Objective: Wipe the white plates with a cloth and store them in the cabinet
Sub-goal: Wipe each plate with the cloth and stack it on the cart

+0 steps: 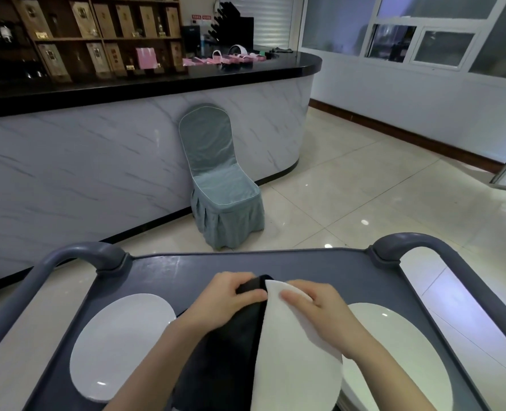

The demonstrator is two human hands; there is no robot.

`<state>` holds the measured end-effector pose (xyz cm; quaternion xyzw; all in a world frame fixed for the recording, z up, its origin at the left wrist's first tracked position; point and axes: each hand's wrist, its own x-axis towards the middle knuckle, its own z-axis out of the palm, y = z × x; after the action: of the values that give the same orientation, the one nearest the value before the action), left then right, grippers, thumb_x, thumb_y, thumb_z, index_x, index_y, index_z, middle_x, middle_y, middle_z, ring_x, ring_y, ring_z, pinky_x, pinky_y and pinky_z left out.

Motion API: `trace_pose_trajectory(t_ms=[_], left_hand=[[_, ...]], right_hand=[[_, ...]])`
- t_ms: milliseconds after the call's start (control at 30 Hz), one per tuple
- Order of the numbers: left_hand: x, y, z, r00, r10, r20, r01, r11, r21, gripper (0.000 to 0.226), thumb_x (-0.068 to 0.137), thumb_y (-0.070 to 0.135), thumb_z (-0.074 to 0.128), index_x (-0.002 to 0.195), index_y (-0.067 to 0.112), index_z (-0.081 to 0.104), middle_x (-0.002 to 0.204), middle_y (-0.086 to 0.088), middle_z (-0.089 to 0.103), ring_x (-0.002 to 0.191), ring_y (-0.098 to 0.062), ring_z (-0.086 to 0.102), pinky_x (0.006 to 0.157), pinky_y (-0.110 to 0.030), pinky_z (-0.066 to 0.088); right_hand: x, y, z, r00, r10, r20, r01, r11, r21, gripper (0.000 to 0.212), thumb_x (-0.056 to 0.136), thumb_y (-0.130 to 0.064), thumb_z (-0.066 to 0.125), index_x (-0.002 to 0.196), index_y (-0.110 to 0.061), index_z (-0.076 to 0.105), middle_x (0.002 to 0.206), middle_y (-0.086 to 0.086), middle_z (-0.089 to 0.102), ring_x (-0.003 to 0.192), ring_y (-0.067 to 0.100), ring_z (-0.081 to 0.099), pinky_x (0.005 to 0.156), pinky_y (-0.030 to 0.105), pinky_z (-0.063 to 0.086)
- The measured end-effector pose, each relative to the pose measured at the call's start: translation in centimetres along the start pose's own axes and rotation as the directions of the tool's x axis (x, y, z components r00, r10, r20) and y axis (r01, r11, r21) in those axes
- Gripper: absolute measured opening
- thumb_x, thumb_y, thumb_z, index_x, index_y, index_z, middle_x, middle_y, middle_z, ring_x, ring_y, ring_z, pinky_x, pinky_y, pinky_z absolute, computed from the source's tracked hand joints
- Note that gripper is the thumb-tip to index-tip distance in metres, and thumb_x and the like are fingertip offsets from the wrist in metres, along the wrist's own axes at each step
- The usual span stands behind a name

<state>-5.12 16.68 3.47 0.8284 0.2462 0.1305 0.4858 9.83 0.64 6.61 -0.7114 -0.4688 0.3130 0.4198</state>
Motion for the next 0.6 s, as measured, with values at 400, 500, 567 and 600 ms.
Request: trace_pose_trajectory(t_ms=[400, 500, 567, 600], left_hand=[[-1.6, -0.8, 4.2, 0.63, -0.657, -0.415, 0.203, 0.655, -0.728, 0.031, 0.095, 0.033, 0.061, 0.082, 0.006, 0.068, 0.084, -0.008, 0.072, 0.077, -0.021, 0.061, 0.073, -0.035, 0.053], [-2.1, -1.7, 2.7, 0.669, -0.556, -0.493, 0.211, 0.778, -0.592, 0.034, 0.095, 0.033, 0.061, 0.081, 0.002, 0.066, 0.084, -0.016, 0.071, 0.072, -0.02, 0.058, 0.068, -0.034, 0.051], [-2.1, -1.9, 1.4, 0.744, -0.412, -0.526, 0.194, 0.886, -0.421, 0.029, 0.093, 0.032, 0.063, 0.078, 0.008, 0.067, 0.076, -0.008, 0.071, 0.07, -0.016, 0.057, 0.067, -0.032, 0.05], [-1.9, -1.8, 0.8, 0.799, -0.321, -0.508, 0.168, 0.931, -0.325, 0.027, 0.092, 0.03, 0.065, 0.075, 0.009, 0.066, 0.069, -0.001, 0.068, 0.067, -0.012, 0.054, 0.064, -0.028, 0.048]], right_hand=[[-0.4, 1.1, 5.0, 0.722, 0.368, -0.586, -0.002, 0.848, 0.53, 0.019, 0.101, -0.029, 0.05, 0.097, -0.036, 0.067, 0.094, -0.02, 0.071, 0.085, -0.007, 0.064, 0.072, 0.021, 0.046], [0.4, 1.6, 2.7, 0.843, 0.309, -0.441, -0.092, 0.889, 0.448, 0.007, 0.098, -0.034, 0.056, 0.097, -0.033, 0.063, 0.092, -0.015, 0.07, 0.078, -0.001, 0.064, 0.067, 0.02, 0.046], [1.2, 1.4, 0.5, 0.907, 0.232, -0.351, -0.122, 0.943, 0.309, 0.009, 0.094, -0.039, 0.061, 0.09, -0.032, 0.064, 0.081, -0.01, 0.069, 0.067, 0.007, 0.059, 0.059, 0.015, 0.046], [1.6, 1.2, -0.3, 0.936, 0.182, -0.301, -0.122, 0.971, 0.208, 0.012, 0.093, -0.041, 0.061, 0.085, -0.032, 0.065, 0.074, -0.007, 0.066, 0.062, 0.007, 0.053, 0.055, 0.014, 0.042]])
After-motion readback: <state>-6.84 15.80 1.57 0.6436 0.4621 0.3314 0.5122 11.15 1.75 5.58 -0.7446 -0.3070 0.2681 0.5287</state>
